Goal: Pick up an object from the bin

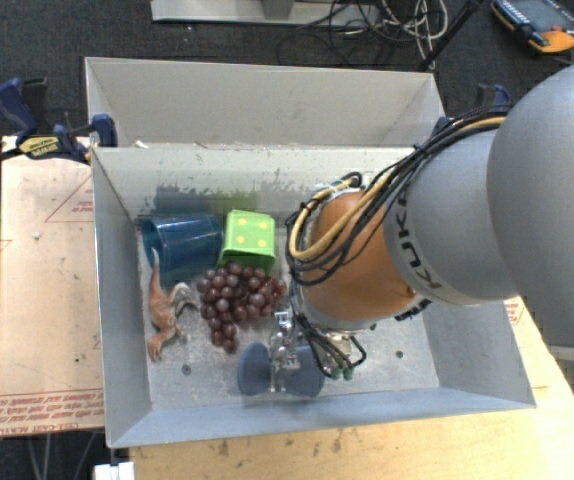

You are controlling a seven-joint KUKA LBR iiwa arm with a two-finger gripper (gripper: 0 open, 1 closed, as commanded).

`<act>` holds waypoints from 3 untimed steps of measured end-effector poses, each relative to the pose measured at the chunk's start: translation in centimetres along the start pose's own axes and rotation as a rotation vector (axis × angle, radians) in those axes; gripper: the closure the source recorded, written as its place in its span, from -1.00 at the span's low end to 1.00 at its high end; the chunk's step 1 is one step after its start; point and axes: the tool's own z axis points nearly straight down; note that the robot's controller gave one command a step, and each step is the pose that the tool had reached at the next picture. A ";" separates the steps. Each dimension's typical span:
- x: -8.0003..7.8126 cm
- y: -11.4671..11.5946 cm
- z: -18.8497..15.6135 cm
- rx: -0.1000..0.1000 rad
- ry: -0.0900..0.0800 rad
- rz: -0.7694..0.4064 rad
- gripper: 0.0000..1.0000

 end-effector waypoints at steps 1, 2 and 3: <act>0.0 0.0 -0.2 0.000 0.000 0.000 1.00; 0.0 0.0 -0.6 0.000 0.002 0.000 1.00; 0.1 0.0 -1.4 0.000 0.003 0.000 1.00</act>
Offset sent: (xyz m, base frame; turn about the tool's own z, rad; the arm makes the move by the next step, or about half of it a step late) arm -0.0001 -0.0001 0.0205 0.0000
